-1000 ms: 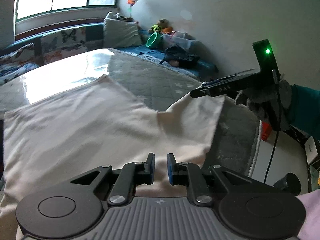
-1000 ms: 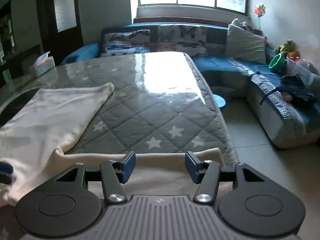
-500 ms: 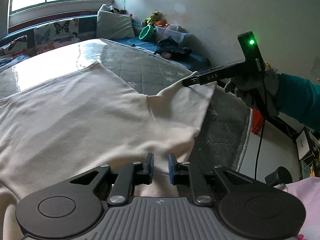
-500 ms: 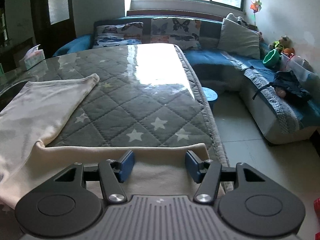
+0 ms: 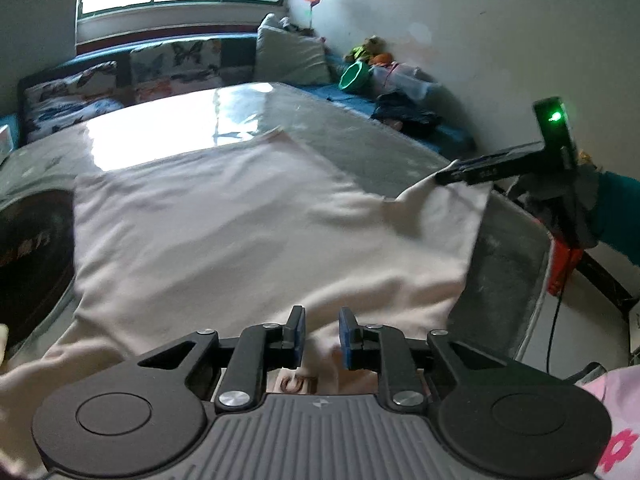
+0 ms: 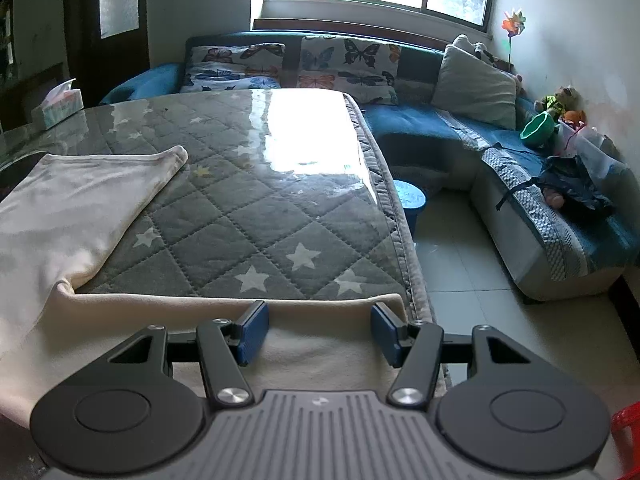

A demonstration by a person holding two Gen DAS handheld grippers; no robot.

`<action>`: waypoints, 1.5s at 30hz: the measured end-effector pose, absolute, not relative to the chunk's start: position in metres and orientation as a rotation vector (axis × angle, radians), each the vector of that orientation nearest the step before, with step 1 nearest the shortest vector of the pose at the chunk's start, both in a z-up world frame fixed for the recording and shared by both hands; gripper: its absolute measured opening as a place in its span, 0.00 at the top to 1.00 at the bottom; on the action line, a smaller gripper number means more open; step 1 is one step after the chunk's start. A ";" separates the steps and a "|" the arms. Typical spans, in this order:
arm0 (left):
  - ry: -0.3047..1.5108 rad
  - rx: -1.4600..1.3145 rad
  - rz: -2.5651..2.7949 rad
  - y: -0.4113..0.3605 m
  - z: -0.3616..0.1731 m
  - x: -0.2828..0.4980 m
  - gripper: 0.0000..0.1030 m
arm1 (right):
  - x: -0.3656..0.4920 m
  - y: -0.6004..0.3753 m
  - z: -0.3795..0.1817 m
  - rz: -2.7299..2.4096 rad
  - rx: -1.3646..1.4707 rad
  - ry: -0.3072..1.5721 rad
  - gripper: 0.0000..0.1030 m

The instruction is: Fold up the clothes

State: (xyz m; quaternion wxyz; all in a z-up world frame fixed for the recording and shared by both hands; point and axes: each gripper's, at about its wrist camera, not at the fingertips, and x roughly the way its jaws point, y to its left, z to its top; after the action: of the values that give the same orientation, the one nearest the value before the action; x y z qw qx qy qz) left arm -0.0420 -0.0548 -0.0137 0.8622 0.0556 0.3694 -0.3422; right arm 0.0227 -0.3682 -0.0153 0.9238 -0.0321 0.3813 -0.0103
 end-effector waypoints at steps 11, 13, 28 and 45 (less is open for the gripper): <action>0.764 0.145 -0.737 -0.042 -0.005 -0.053 0.71 | 0.012 -0.333 0.017 0.162 -0.108 0.732 0.44; 0.759 0.162 -0.743 -0.042 -0.004 -0.055 0.70 | 0.010 -0.324 0.022 0.232 -0.104 0.729 0.44; 0.766 0.204 -0.779 -0.045 -0.007 -0.062 0.94 | 0.008 -0.214 0.019 0.651 -0.249 0.730 0.44; 0.695 0.142 -0.402 0.016 0.012 -0.026 0.82 | -0.010 -0.156 0.000 0.855 -0.397 0.722 0.44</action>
State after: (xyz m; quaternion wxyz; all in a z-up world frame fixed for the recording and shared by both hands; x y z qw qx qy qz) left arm -0.0261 0.0156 0.0123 0.9180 0.0692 0.3380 -0.1957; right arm -0.0099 -0.1560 0.0000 0.8289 -0.1871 0.3401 0.4028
